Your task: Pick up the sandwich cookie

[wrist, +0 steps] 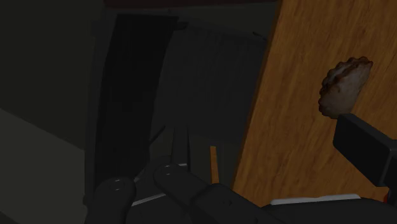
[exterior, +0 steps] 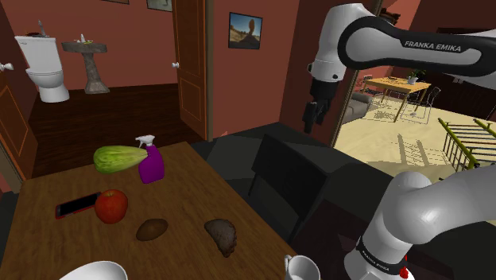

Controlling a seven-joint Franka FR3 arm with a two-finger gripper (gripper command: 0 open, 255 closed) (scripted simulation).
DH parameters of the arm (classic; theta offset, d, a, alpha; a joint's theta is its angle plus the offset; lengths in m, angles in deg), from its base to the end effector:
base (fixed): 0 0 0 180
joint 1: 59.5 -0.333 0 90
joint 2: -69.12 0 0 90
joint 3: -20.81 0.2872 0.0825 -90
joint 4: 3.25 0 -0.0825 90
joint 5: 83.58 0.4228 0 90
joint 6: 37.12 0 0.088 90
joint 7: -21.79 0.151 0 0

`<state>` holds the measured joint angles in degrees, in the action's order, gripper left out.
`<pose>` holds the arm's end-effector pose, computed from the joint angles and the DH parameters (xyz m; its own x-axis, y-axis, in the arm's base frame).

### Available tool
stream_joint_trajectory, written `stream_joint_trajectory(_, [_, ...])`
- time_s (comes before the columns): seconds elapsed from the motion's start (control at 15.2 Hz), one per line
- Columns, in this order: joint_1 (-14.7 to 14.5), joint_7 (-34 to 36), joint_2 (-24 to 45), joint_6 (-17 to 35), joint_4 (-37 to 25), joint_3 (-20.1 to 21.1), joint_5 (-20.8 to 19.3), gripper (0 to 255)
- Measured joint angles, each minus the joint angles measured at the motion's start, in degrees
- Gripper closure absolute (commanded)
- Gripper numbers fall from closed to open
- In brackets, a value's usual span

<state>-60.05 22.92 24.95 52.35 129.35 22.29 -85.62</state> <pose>0.3701 0.0088 0.5413 0.9998 0.0084 0.0190 0.0074 -0.9986 0.0532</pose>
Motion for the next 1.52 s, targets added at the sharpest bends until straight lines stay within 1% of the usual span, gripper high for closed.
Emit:
stream_joint_trajectory(0.13, [-0.1, 0.7, 0.0, 0.5, 0.7, 0.4, 0.4, 0])
stream_joint_trajectory(0.46, [-0.7, 7.3, 1.9, 5.3, 5.3, 4.3, 3.8, 0])
stream_joint_trajectory(0.79, [-1.5, 14.5, 6.3, 12.3, 9.5, 8.9, 7.7, 0])
stream_joint_trajectory(1.12, [-2.5, 21.5, 12.1, 18.9, 11.6, 13.5, 11.2, 0])
stream_joint_trajectory(1.32, [-2.7, 25.6, 17.3, 24.0, 12.1, 16.2, 12.9, 0])
stream_joint_trajectory(1.52, [-3.0, 29.8, 23.1, 28.5, 11.4, 18.9, 14.1, 0])
